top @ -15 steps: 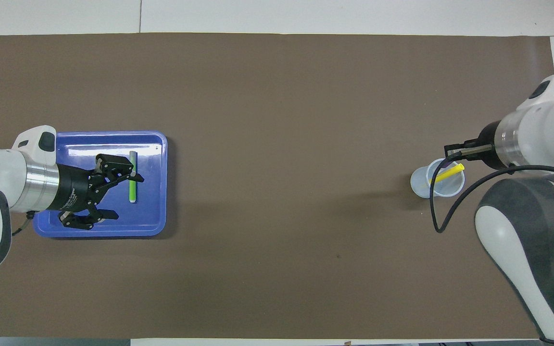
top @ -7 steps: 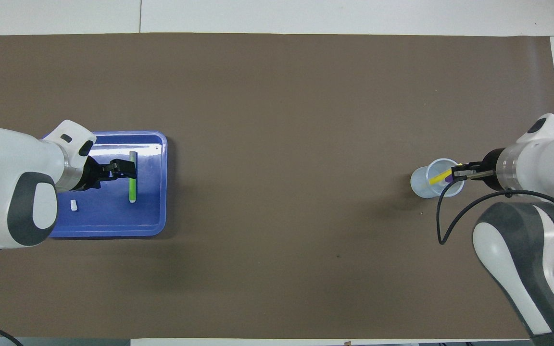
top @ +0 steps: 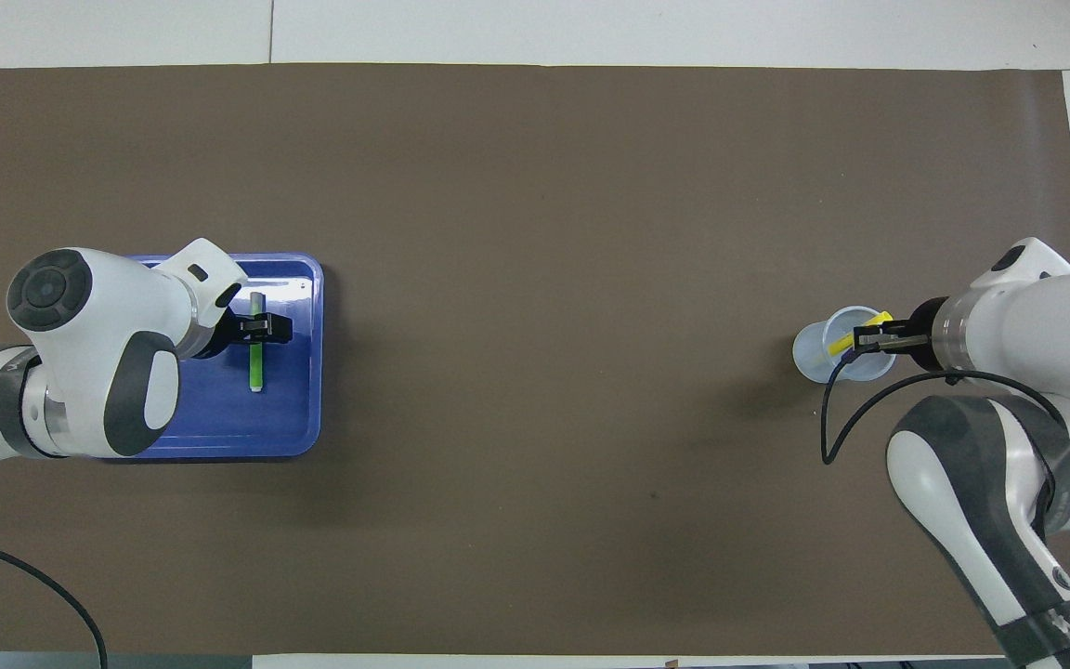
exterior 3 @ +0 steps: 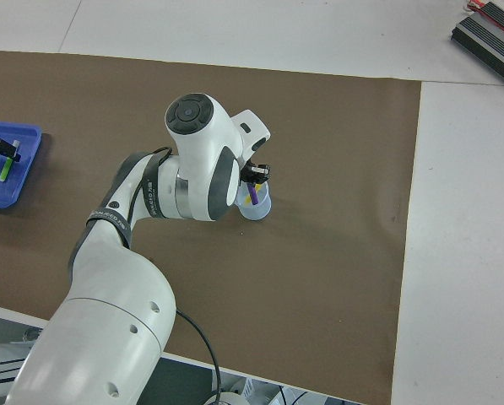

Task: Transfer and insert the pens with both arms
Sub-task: 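Insert the purple pen into the cup while the left gripper grasps green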

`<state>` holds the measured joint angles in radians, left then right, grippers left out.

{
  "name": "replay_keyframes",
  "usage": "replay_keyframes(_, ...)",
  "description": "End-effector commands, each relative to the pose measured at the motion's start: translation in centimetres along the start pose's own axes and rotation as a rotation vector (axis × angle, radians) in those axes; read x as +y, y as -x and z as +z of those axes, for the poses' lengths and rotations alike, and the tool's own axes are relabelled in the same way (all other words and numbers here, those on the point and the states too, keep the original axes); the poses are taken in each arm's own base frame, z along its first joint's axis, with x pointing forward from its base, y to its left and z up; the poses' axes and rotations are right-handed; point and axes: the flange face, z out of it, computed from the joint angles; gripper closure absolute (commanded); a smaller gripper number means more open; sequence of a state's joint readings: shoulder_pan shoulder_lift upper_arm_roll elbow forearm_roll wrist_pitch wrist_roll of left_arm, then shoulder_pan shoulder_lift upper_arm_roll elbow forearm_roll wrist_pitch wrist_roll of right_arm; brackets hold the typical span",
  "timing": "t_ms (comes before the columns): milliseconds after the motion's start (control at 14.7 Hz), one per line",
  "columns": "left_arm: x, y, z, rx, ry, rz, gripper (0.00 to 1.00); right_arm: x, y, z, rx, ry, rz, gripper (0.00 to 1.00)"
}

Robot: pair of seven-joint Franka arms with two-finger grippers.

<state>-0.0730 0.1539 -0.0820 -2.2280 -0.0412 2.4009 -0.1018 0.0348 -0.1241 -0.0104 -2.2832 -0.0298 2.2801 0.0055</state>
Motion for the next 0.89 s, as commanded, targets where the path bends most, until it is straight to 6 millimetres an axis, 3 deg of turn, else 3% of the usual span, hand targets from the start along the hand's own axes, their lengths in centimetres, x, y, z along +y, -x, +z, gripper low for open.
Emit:
replay_keyframes(0, 0.0, 0.2, 0.0, 0.016, -0.016, 0.028, 0.18, 0.4, -0.5, -0.9, 0.021, 0.001, 0.017, 0.06)
replay_keyframes(136, 0.0, 0.1, 0.1, 0.018, -0.017, 0.029, 0.33, 0.5, -1.2, -2.4, 0.038, 0.001, 0.017, 0.0)
replay_keyframes(409, 0.1, 0.1, 0.6, 0.011, -0.027, 0.042, 0.47, 1.3, -2.6, -6.8, 0.007, 0.005, 0.031, 0.0)
replay_keyframes(613, 0.2, 0.1, 0.7, 0.013, -0.041, 0.059, 0.73, 1.7, -3.8, -10.8, -0.016, 0.006, 0.043, 0.0)
replay_keyframes(681, 0.2, 0.1, 0.7, 0.013, -0.044, 0.064, 0.9, 1.9, -4.3, -12.0, -0.031, 0.007, 0.047, 0.0)
replay_keyframes(749, 0.2, 0.1, 0.7, 0.013, -0.044, 0.064, 1.0, 2.0, -4.7, -13.2, -0.045, 0.008, 0.048, 0.0)
replay_keyframes(818, 0.1, 0.1, 0.7, 0.011, -0.044, 0.064, 1.0, 2.0, -5.1, -14.1, -0.059, 0.01, 0.049, 0.0)
